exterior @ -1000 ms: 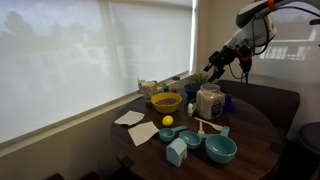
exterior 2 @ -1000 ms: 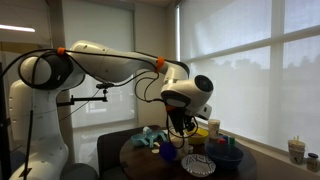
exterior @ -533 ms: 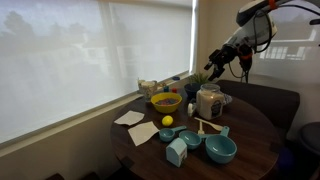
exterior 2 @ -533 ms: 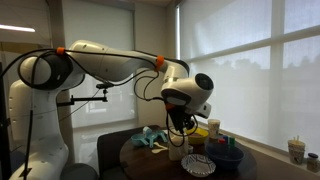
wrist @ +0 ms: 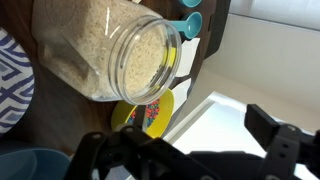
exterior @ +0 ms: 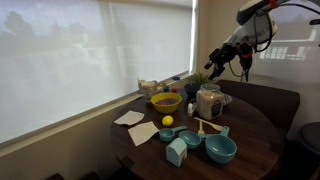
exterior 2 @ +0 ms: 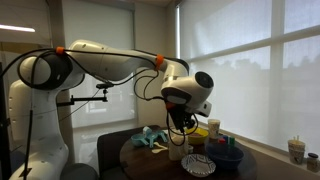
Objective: Remove the lid from the jar
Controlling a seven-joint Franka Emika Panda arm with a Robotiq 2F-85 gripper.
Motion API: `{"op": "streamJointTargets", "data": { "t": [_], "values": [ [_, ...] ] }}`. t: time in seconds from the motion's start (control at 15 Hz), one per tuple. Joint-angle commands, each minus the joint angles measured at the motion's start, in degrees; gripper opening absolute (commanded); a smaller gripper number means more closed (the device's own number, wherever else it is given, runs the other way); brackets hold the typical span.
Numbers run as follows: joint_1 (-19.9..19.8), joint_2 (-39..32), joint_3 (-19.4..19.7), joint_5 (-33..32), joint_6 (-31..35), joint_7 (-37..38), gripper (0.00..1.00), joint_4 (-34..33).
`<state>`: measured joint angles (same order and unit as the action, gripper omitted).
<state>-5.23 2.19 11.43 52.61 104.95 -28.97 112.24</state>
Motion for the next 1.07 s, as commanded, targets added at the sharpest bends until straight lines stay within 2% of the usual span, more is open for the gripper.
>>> {"op": "streamJointTargets", "data": {
  "t": [0.0,0.33,0.6,1.0],
  "values": [
    [-1.04,2.38,-1.27,-6.48,-0.01,3.38,1.0,-0.69],
    [-0.88,6.85,-1.72,-21.42,1.87,6.6,1.0,-0.91],
    [-0.33,10.32,-2.13,-31.81,0.89,8.95,1.0,-1.75],
    [1.26,15.08,-4.09,-38.76,-1.07,9.64,1.0,-3.42]
  ]
}}
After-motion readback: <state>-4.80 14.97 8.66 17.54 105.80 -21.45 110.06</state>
